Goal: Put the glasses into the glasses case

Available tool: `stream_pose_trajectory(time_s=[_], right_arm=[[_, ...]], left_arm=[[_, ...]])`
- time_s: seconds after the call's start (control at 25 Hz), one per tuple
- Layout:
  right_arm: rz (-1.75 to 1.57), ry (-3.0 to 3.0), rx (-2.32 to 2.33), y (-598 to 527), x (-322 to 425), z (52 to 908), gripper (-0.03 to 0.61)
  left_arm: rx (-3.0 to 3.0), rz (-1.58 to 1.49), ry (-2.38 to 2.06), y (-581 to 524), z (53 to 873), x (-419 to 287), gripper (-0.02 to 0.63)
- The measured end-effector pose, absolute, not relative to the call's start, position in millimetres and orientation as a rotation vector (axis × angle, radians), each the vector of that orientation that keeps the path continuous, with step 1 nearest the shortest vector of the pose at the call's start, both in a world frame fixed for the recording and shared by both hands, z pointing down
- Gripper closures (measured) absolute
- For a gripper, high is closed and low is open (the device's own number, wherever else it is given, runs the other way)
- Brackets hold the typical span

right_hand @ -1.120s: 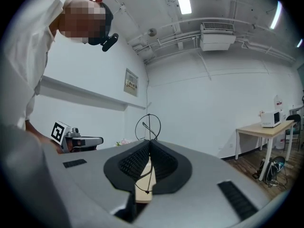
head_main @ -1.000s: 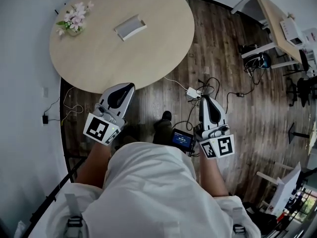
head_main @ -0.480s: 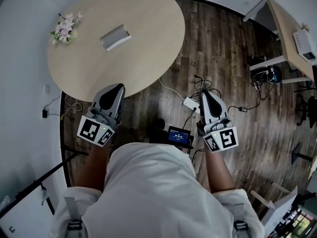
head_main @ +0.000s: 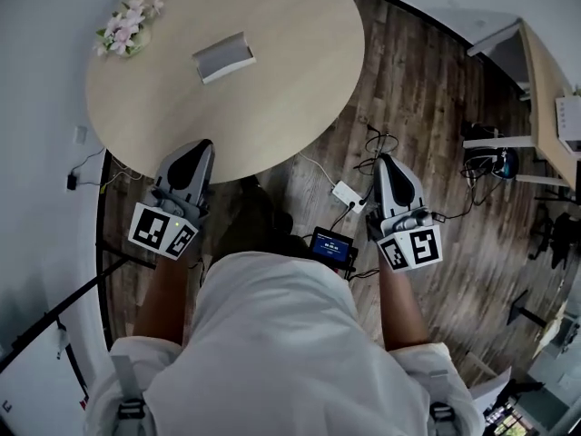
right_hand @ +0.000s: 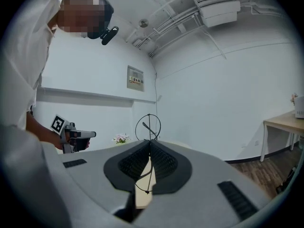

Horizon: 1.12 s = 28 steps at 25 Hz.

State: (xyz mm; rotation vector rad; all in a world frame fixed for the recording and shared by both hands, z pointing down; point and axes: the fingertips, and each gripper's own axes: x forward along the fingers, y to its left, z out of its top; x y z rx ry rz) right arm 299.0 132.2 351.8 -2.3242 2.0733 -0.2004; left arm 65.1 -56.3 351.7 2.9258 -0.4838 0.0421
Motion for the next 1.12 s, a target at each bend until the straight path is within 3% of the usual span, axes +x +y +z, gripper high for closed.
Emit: stream_pose_trajectory(time_s=[0.56, 1.12], right_arm=[[-0.036, 2.664, -2.178, -93.0, 272.1, 341.5, 0.551], [-0.039, 3.479, -1.519, -246.3, 218.0, 418.8, 0.551]], left_arm=[[2.833, -0.060, -0.662, -208.9, 374.4, 46.2, 0.600], [2.710, -0.029, -0.988, -232.1, 413.0, 1.9, 0.600]])
